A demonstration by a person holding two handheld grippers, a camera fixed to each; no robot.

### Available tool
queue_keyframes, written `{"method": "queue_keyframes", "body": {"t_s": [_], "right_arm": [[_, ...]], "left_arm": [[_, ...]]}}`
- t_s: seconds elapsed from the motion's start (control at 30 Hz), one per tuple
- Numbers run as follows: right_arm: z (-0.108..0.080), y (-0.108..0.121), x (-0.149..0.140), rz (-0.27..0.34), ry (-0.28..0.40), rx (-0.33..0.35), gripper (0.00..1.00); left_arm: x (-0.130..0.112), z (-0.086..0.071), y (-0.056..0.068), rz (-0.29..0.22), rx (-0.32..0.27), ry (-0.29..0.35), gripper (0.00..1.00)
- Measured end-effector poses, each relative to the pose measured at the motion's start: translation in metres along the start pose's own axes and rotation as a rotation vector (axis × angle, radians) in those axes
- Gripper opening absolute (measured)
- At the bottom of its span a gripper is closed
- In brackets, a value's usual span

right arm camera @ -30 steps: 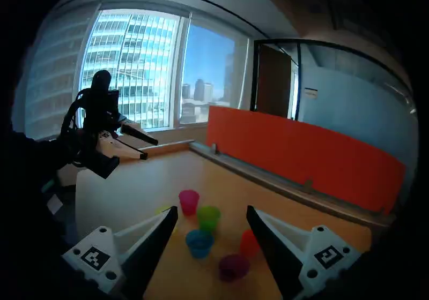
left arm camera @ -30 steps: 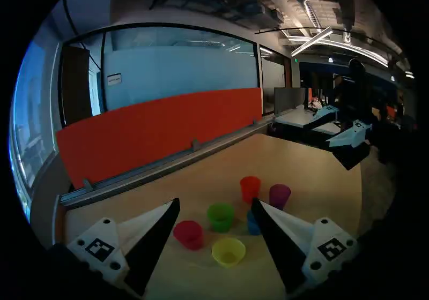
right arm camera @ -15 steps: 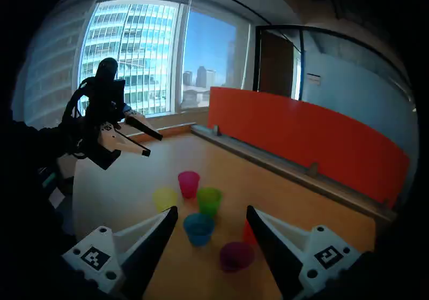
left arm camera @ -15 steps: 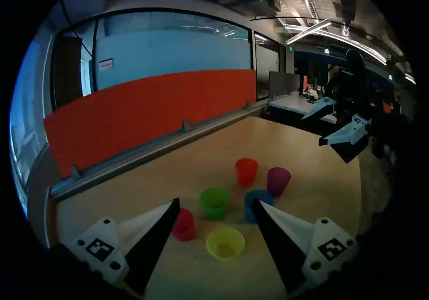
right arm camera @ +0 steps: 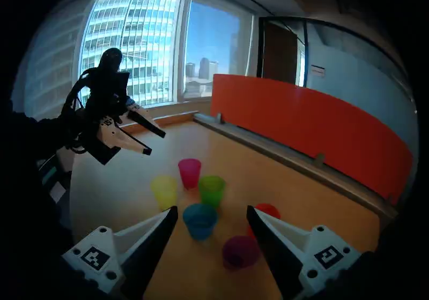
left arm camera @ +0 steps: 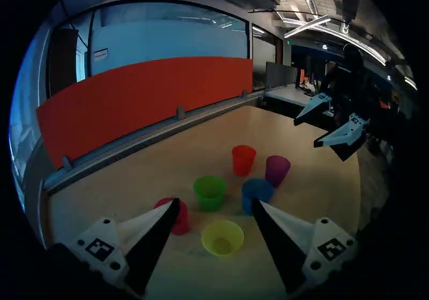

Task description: Pour water

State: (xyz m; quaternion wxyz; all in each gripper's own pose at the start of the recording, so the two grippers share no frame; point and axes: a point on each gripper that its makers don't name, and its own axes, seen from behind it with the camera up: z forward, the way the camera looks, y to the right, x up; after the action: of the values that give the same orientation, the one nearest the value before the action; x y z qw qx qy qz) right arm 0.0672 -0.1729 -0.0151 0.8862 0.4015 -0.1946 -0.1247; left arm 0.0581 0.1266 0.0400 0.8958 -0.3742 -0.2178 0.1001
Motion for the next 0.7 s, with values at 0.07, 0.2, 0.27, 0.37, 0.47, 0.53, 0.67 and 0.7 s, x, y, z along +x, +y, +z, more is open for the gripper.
{"method": "queue_keyframes", "body": {"t_s": [0.07,0.2,0.27,0.37,0.47,0.53,0.67,0.7], "right_arm": [[0.005,0.000,-0.005,0.000,-0.009,0.003,0.99],[0.017,0.000,-0.015,0.001,-0.028,0.006,0.99],[0.023,0.001,-0.021,0.002,-0.038,0.004,0.99],[0.033,0.001,-0.030,0.003,-0.057,0.011,0.99],[0.042,-0.002,-0.037,0.003,-0.075,0.023,0.99],[0.047,-0.005,-0.042,0.003,-0.084,0.032,0.99],[0.058,-0.010,-0.047,0.007,-0.098,0.051,0.99],[0.060,-0.011,-0.049,0.008,-0.102,0.056,0.99]], "left_arm": [[-0.002,0.002,-0.001,-0.003,-0.001,-0.004,0.99],[-0.006,0.008,-0.003,-0.007,-0.005,-0.010,0.99],[-0.008,0.010,-0.003,-0.011,-0.008,-0.014,1.00],[-0.011,0.015,-0.003,-0.015,-0.015,-0.021,0.99],[-0.015,0.019,-0.004,-0.016,-0.018,-0.031,0.99],[-0.017,0.022,-0.006,-0.017,-0.019,-0.037,0.99],[-0.019,0.027,-0.007,-0.023,-0.023,-0.043,0.99],[-0.019,0.028,-0.007,-0.025,-0.024,-0.043,0.99]]}}
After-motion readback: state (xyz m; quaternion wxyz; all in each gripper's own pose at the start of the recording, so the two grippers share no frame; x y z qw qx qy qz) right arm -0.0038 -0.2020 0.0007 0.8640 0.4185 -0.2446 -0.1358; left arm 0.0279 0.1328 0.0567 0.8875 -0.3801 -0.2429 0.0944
